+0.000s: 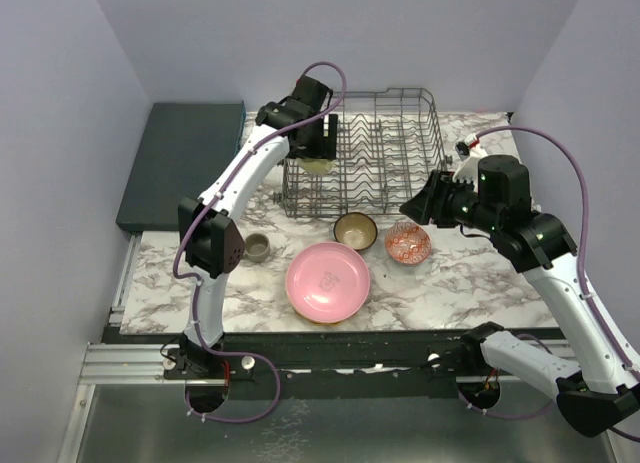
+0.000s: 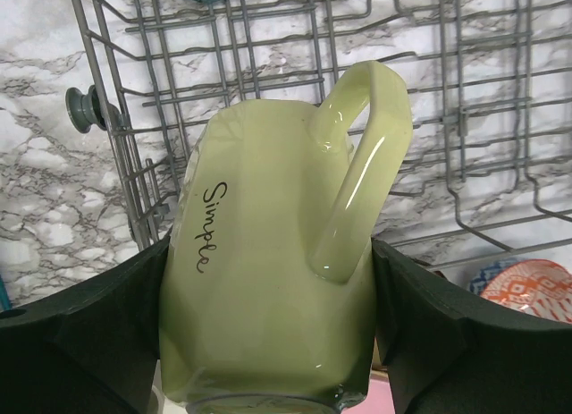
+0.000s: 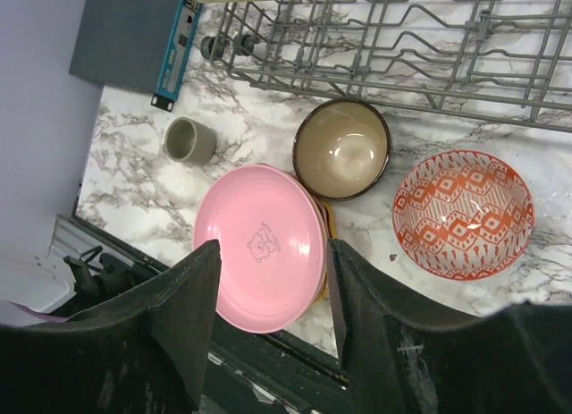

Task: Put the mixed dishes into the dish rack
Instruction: Turn the cup upside down in the dish rack.

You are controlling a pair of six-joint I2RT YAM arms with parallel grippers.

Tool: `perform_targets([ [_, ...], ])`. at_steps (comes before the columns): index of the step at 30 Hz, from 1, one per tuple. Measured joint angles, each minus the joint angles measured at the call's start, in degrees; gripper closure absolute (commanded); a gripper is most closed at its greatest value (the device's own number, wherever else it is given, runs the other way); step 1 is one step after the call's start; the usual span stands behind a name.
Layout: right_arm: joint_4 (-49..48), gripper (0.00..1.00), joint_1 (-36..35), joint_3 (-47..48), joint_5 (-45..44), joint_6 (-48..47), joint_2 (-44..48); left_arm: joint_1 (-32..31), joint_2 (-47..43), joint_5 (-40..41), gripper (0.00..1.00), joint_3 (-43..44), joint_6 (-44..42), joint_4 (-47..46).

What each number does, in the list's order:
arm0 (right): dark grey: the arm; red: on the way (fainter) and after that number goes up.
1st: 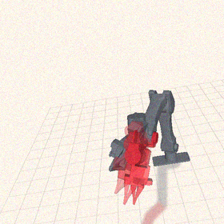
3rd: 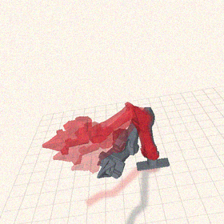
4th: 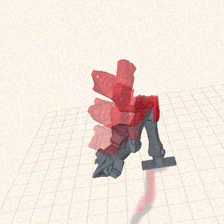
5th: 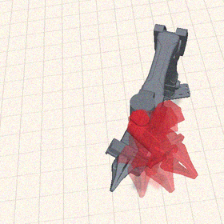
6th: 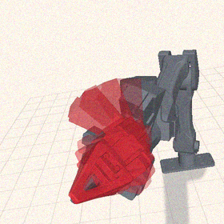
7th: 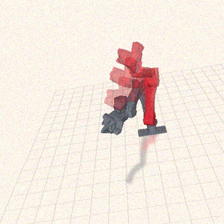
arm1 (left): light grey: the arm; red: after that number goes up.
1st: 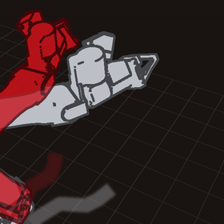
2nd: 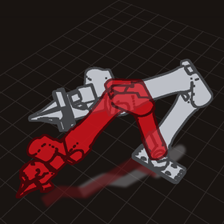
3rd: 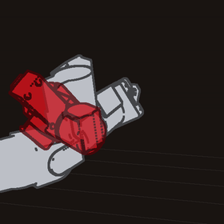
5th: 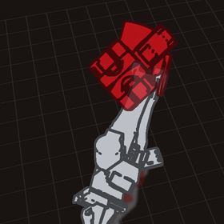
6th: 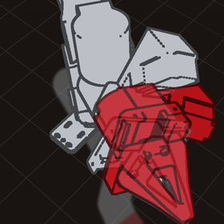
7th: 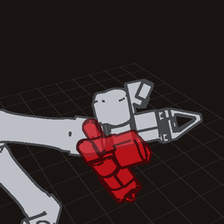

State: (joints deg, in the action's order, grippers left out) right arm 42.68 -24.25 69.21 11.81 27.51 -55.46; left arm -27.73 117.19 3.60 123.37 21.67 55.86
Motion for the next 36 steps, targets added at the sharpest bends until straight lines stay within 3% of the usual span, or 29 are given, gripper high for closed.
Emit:
perform_targets([
  [11, 0.5, 0.43, 0.0, -1.7, 0.0, -0.6, 0.2, -2.0, 9.9, 8.0, 1.00, 10.2, -1.9, 8.5],
  [20, 0.5, 0.43, 0.0, -2.5, 0.0, -0.6, 0.3, -2.2, 15.3, 9.1, 1.00, 15.5, -3.2, 10.5],
  [36, 0.5, 0.42, 0.0, -3.8, 0.0, -0.6, -0.1, -2.1, 20.2, 9.1, 1.00, 16.8, -4.9, 10.7],
])
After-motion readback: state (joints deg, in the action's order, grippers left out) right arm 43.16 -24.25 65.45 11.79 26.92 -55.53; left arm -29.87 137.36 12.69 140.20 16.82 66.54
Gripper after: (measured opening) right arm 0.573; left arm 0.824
